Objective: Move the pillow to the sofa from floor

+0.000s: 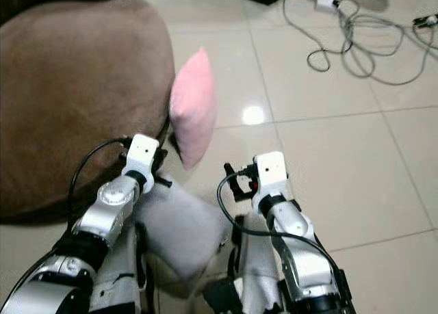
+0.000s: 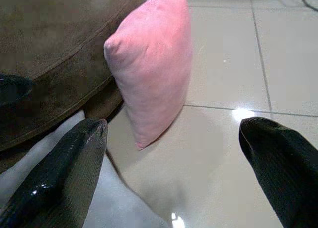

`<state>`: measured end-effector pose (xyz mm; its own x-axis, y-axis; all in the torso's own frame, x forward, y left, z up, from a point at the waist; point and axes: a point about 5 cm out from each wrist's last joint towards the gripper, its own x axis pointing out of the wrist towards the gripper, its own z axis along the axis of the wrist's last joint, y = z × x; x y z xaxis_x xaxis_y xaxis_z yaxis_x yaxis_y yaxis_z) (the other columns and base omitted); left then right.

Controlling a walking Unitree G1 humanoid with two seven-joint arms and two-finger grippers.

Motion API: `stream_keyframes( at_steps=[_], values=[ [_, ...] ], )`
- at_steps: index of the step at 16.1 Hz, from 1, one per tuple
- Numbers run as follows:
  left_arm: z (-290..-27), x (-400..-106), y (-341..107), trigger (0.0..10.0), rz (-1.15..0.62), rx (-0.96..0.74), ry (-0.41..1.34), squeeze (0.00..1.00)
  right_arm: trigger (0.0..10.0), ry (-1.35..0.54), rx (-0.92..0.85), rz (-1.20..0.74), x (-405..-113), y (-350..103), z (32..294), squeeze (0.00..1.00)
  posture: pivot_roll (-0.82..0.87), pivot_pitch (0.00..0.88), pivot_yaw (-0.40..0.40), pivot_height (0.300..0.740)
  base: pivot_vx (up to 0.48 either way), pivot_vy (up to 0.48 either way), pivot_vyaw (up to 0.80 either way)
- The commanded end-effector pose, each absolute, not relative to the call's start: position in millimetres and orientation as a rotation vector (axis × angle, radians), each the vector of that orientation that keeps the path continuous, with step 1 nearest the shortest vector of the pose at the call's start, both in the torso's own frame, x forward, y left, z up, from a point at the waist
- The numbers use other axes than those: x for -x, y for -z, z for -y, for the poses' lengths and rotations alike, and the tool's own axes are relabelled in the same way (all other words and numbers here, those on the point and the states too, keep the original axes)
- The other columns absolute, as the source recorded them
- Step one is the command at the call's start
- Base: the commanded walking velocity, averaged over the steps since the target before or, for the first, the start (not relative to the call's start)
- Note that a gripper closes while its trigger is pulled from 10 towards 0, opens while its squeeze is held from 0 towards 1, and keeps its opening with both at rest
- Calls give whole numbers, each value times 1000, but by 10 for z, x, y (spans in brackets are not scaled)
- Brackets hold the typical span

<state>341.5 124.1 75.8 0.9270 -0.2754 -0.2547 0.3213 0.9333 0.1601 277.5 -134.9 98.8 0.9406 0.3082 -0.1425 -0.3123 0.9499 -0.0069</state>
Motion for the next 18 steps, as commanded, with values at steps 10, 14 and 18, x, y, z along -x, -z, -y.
stream_keyframes(
  at_steps=[10,14,18],
  values=[
    [-1222,-3361,-652,10000,-264,-207,294,0,10000,-287,47,-146,-2855,-942,1419,0,99,278,-100,740,0,0,0],
    [-1237,-3376,-670,10000,-249,-205,276,0,10000,-268,41,-144,-2881,-936,1436,0,97,279,-107,740,0,0,0],
    [-1268,-3381,-702,10000,-217,-150,225,0,10000,-276,49,-155,-2889,-912,1408,0,97,281,-110,740,-240,0,0]
  ],
)
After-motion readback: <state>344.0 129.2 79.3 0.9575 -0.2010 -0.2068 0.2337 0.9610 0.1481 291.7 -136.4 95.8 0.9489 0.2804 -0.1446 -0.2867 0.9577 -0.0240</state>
